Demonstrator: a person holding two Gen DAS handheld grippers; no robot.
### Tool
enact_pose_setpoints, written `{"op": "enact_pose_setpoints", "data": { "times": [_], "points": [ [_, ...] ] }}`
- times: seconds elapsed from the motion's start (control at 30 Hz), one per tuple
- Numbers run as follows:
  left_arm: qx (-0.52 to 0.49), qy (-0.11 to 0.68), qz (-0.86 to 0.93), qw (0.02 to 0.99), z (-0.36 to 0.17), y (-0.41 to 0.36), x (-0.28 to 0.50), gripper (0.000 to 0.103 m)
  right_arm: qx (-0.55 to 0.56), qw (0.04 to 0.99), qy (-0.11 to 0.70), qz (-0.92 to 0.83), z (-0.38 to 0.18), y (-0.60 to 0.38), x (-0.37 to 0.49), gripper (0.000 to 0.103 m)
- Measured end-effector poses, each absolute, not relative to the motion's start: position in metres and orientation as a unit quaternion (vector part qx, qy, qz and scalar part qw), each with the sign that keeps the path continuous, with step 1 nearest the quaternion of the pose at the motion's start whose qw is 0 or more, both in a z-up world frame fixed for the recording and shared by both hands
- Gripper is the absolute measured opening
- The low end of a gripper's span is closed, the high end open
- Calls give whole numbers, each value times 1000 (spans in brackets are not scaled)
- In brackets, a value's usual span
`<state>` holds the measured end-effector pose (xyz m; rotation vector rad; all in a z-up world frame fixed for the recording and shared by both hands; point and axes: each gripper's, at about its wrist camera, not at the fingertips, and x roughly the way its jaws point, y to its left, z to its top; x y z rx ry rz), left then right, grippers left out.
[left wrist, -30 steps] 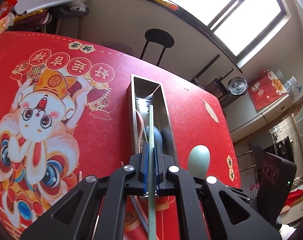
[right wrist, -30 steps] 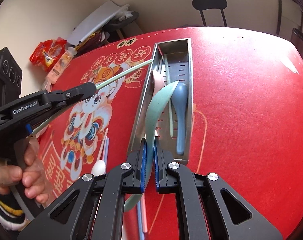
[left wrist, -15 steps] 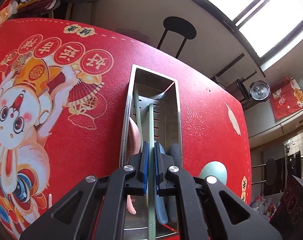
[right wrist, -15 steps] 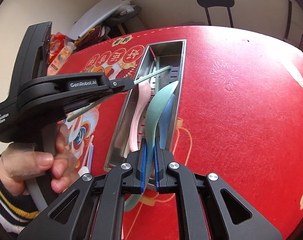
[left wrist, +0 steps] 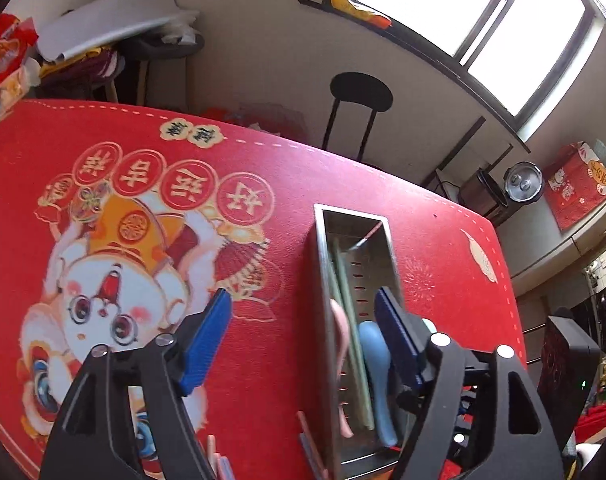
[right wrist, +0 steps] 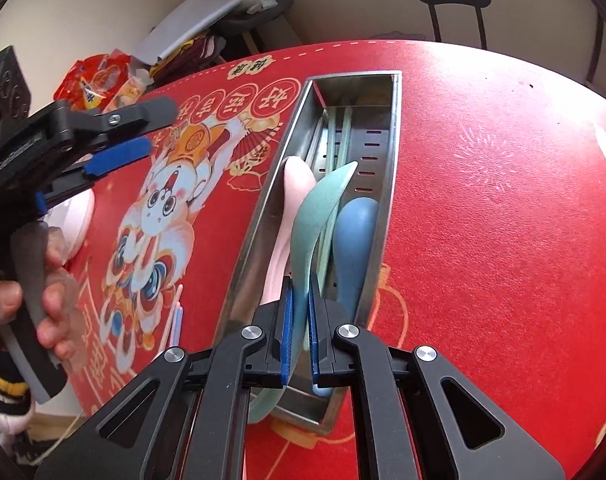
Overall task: Organize utensils
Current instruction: 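Lower the teal spoon and green chopstick into the tray and open both tools, then grasp the white spoon with the right tool while the left tool moves to a beige chopstick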
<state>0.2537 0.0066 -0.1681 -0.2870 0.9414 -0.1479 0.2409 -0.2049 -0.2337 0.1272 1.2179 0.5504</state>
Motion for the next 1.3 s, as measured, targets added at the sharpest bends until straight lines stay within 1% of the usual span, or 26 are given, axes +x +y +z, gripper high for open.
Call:
{"op": "enact_pose_setpoints", "data": {
  "times": [0.03,0.1,0.17,0.27,0.4,0.53,0.73,1.0,1.03,1.07,1.1,1.13,1.17,1.3],
  "points": [
    [-132,450,-61,881,-168,15,250,81,55,781,568,255,-236,-200,244,7],
    [-126,451,-43,883,-169,31,244,84,51,777,575,252,-241,-192,250,7],
    [-125,454,-27,882,-172,46,237,90,44,774,582,246,-246,-185,256,7],
    [-127,456,-8,881,-174,63,225,94,31,774,586,236,-246,-179,262,8],
    [-121,460,10,880,-176,78,211,95,14,783,589,198,-237,-181,264,8],
    [-120,457,12,881,-174,88,196,97,25,795,576,189,-220,-191,254,8],
    [-107,462,-2,881,-177,95,163,97,55,809,551,196,-199,-200,211,9],
    [-83,485,-23,870,-197,97,112,97,84,811,539,209,-204,-193,146,9],
    [-78,487,-28,869,-199,96,106,97,86,810,540,211,-206,-192,139,10],
    [-74,489,-32,869,-201,95,99,97,89,808,543,212,-210,-190,132,15],
    [-69,490,-36,868,-203,93,93,97,90,806,545,213,-212,-189,126,24],
    [-65,492,-39,868,-206,92,87,97,92,805,546,212,-215,-188,121,31],
    [-60,494,-41,867,-209,92,82,97,95,805,546,212,-218,-187,115,42],
    [-62,503,-38,861,-219,97,63,97,96,796,554,223,-229,-175,97,43]
  ]
}}
